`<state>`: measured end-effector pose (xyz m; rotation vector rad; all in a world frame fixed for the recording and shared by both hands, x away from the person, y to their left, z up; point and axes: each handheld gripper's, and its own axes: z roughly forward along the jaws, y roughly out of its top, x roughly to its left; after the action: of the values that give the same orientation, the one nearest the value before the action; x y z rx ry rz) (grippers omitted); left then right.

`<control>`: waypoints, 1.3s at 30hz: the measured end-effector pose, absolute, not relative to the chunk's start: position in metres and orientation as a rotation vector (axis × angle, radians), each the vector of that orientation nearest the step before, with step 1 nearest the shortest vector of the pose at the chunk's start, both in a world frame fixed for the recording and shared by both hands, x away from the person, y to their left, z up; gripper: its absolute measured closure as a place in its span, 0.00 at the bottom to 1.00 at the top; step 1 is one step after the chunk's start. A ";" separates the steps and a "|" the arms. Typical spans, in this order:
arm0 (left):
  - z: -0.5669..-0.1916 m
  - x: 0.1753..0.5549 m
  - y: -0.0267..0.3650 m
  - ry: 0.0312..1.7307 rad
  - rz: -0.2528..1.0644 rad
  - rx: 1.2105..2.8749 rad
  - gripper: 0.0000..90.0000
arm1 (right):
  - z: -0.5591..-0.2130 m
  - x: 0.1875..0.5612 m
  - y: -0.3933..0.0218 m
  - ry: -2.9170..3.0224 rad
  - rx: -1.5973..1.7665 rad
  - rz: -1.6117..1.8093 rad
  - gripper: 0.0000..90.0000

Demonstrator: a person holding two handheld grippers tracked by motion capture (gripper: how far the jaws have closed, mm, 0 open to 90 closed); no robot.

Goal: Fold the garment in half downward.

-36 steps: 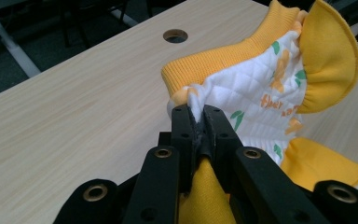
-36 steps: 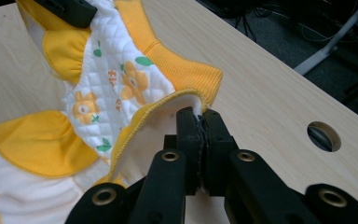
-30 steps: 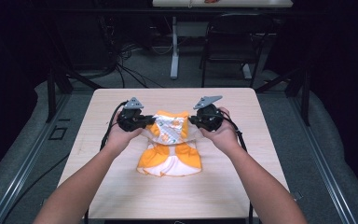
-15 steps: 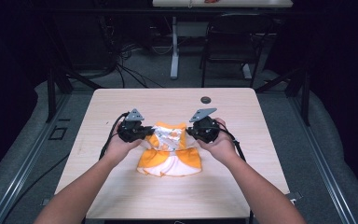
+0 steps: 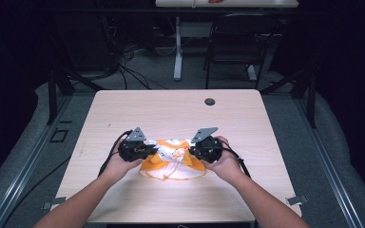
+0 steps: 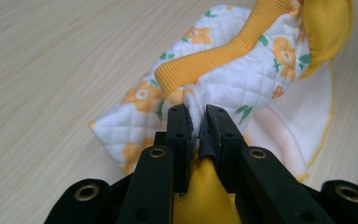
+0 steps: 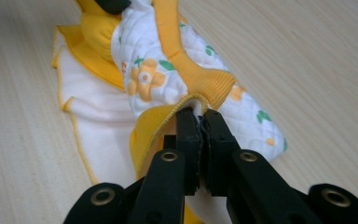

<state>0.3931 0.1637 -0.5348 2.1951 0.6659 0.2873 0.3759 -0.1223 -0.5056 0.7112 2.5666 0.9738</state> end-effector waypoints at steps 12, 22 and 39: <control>-0.553 0.362 0.169 0.647 0.214 2.178 0.83 | -0.538 0.350 -0.131 2.606 0.759 0.994 0.91; -0.551 0.345 0.181 0.672 0.175 2.139 0.75 | -0.534 0.332 -0.146 2.592 0.815 1.069 0.80; -0.534 0.373 0.174 0.799 0.178 2.098 0.95 | -0.526 0.362 -0.139 2.522 0.945 1.090 0.99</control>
<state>0.3734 0.1737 -0.5344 2.0976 0.7989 0.1784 0.3616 -0.1387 -0.5261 0.9448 2.5221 1.0901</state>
